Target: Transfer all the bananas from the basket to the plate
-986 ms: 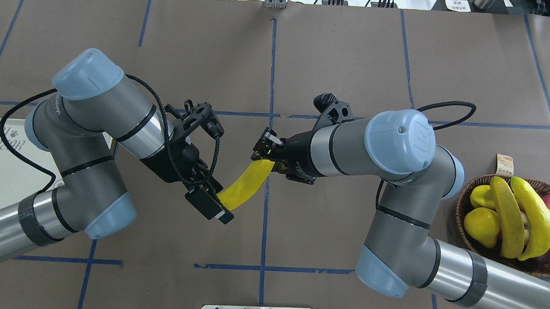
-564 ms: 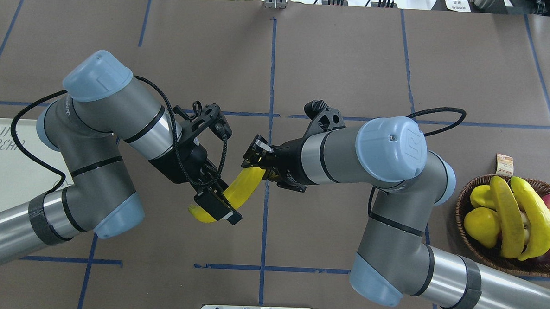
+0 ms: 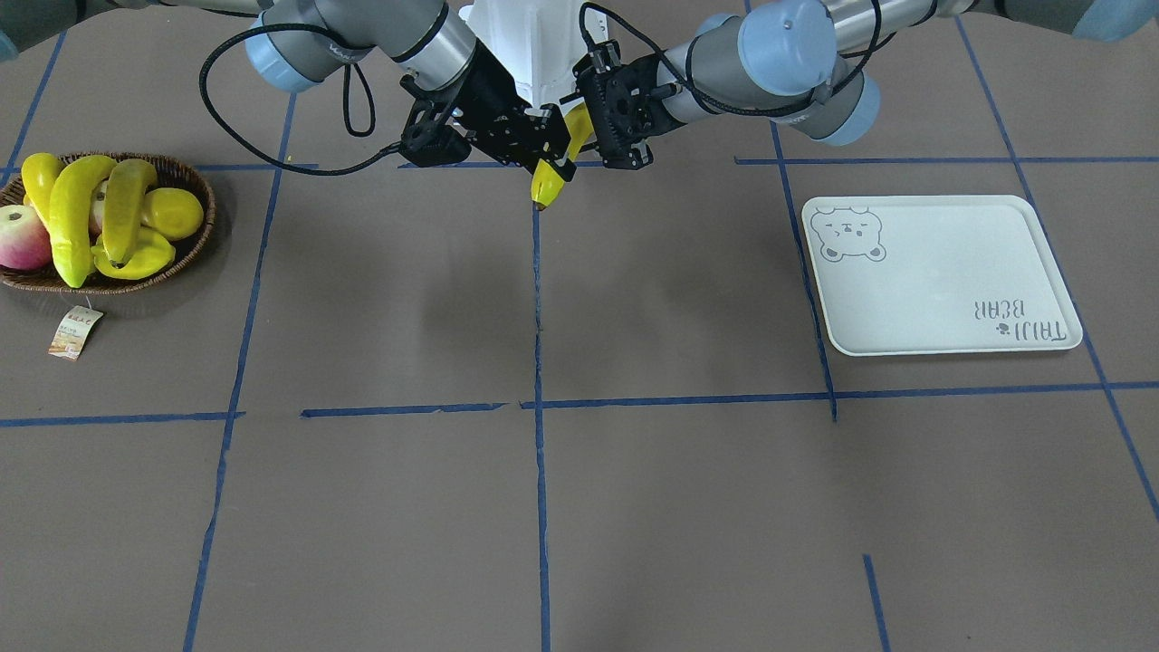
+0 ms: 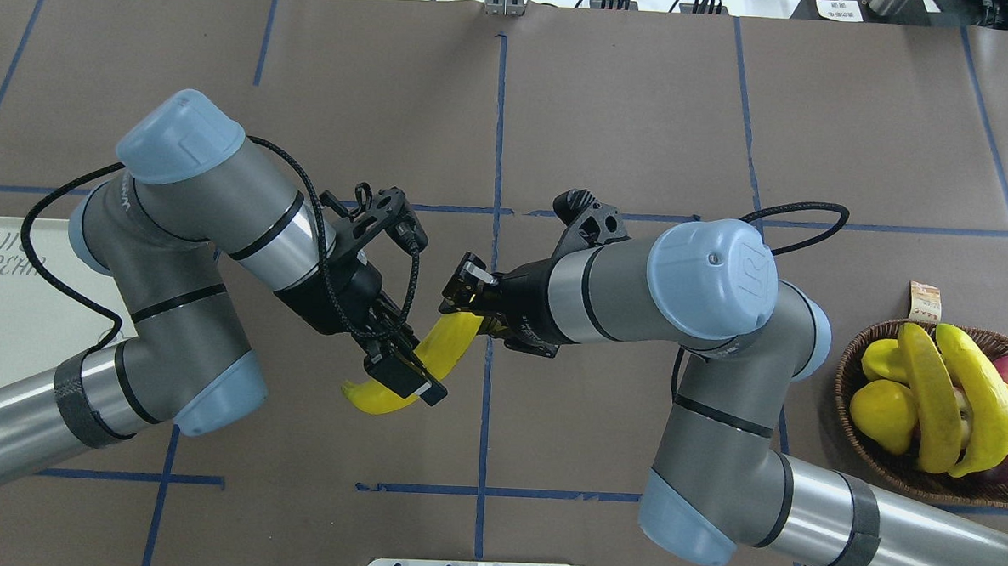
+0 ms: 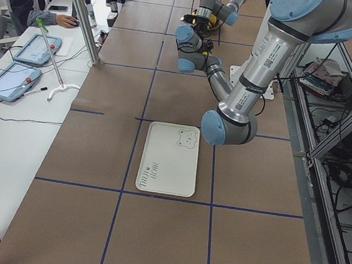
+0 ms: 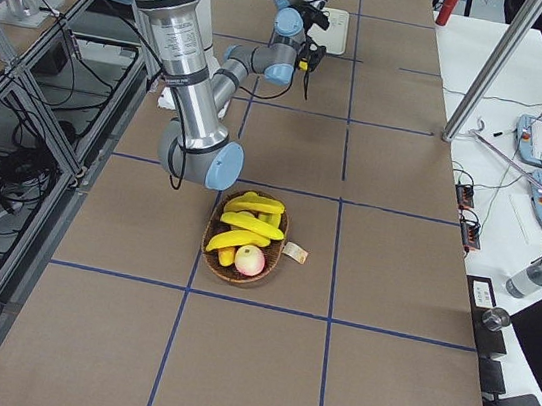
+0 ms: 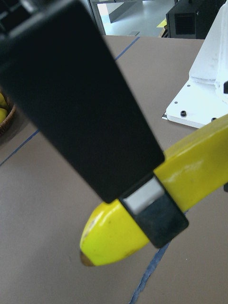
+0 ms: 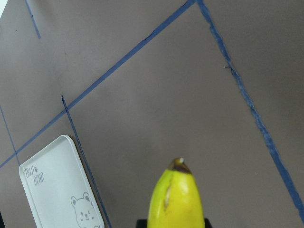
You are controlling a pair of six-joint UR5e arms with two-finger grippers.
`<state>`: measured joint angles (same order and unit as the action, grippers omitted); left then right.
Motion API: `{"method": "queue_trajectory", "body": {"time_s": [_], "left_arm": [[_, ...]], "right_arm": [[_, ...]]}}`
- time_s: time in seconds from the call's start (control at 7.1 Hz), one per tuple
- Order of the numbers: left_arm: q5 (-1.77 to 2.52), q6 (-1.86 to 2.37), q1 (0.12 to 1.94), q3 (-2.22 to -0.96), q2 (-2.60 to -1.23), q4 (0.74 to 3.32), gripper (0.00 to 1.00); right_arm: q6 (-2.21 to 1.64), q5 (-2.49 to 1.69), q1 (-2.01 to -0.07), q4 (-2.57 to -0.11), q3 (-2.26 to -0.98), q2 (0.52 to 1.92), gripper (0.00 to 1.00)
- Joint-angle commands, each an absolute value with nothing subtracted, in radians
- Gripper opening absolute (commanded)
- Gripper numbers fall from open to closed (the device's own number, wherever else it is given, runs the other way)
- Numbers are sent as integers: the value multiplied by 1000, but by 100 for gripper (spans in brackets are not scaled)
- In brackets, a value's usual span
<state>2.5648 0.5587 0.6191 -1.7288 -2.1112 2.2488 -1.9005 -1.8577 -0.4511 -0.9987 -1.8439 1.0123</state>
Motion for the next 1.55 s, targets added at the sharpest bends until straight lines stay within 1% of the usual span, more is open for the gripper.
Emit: {"method": "queue_trajectory", "body": {"time_s": [0.0, 0.14, 0.28, 0.7, 0.99, 1.27, 1.41], "left_arm": [[2565, 558, 620, -1729, -2109, 2249, 38], [2565, 560, 621, -1730, -2109, 2249, 18], [2565, 580, 623, -1730, -2108, 2249, 5], [2565, 604, 633, -1732, -2103, 2250, 4], [2568, 720, 736, -1732, -2095, 2250, 4], [2563, 799, 828, -1750, -2004, 2244, 5], [2560, 861, 898, -1756, -1937, 2243, 5]], "right_arm": [[-1899, -1858, -451, -999, -1844, 1012, 15], [-1896, -1853, -453, -999, -1844, 1011, 63], [-1901, -1814, -453, -1000, -1845, 1000, 100], [-1890, -1819, -486, -1006, -1858, 991, 100], [-1888, -1856, -514, -1008, -1873, 1021, 100], [-1888, -1905, -561, -1063, -1875, 1043, 100], [-1888, -1969, -605, -1159, -1888, 1055, 100]]}}
